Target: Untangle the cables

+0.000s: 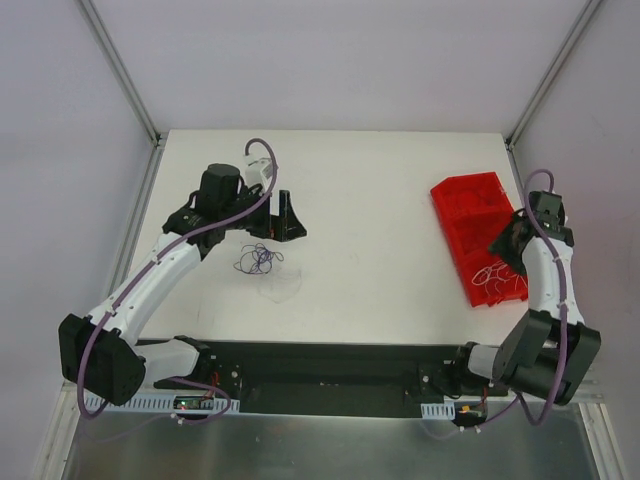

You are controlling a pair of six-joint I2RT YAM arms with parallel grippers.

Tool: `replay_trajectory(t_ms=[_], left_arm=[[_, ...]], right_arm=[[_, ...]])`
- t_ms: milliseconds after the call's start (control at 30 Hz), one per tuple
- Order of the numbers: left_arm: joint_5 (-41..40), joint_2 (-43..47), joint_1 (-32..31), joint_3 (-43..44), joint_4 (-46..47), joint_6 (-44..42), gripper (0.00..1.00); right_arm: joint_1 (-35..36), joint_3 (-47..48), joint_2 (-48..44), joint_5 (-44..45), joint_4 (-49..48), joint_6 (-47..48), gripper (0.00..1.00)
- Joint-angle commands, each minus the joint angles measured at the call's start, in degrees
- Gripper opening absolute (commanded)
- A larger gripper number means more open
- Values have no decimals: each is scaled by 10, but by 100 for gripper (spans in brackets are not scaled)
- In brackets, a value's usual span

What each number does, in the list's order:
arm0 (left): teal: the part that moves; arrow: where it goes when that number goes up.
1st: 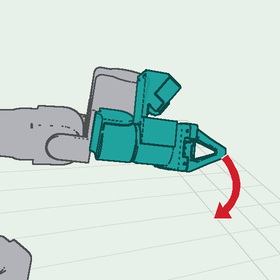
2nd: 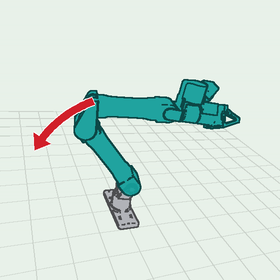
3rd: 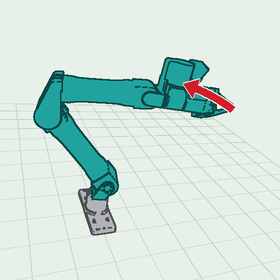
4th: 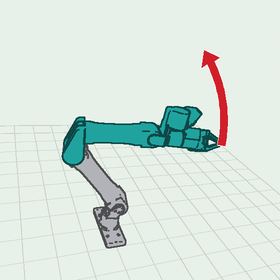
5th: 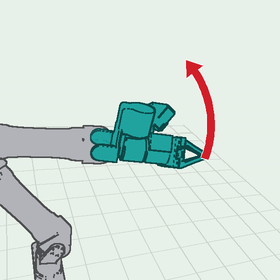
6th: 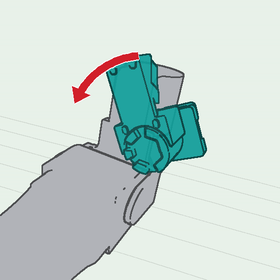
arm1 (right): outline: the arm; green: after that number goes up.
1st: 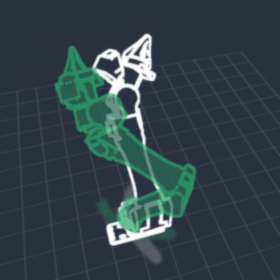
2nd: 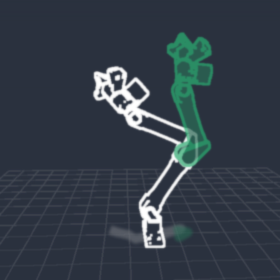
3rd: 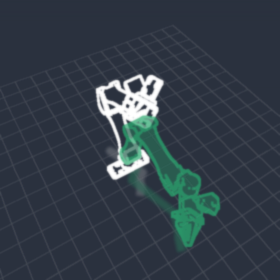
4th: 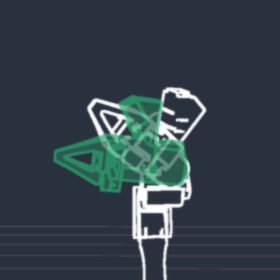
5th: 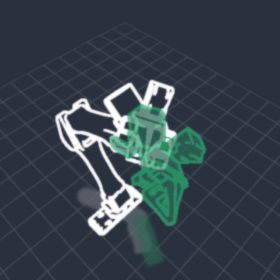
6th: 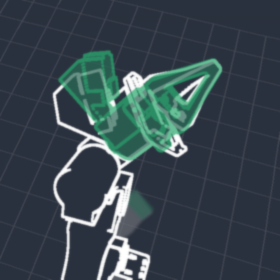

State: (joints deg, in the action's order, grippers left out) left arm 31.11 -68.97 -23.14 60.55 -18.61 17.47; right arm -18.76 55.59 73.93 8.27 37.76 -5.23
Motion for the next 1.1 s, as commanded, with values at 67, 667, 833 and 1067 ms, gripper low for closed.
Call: replay_trajectory(t_ms=[67,667,833,1067], left_arm=[[-93,20,34,-18,13,14,91],[-46,-46,74,-7,9,62,89],[-4,-80,73,61,9,63,88],[34,-107,73,70,20,50,87]], right_arm=[[45,39,-85,42,54,26,62],[408,64,84,131,18,-92,65],[335,-16,48,168,-22,-113,48],[319,-15,104,185,-34,-194,50]])
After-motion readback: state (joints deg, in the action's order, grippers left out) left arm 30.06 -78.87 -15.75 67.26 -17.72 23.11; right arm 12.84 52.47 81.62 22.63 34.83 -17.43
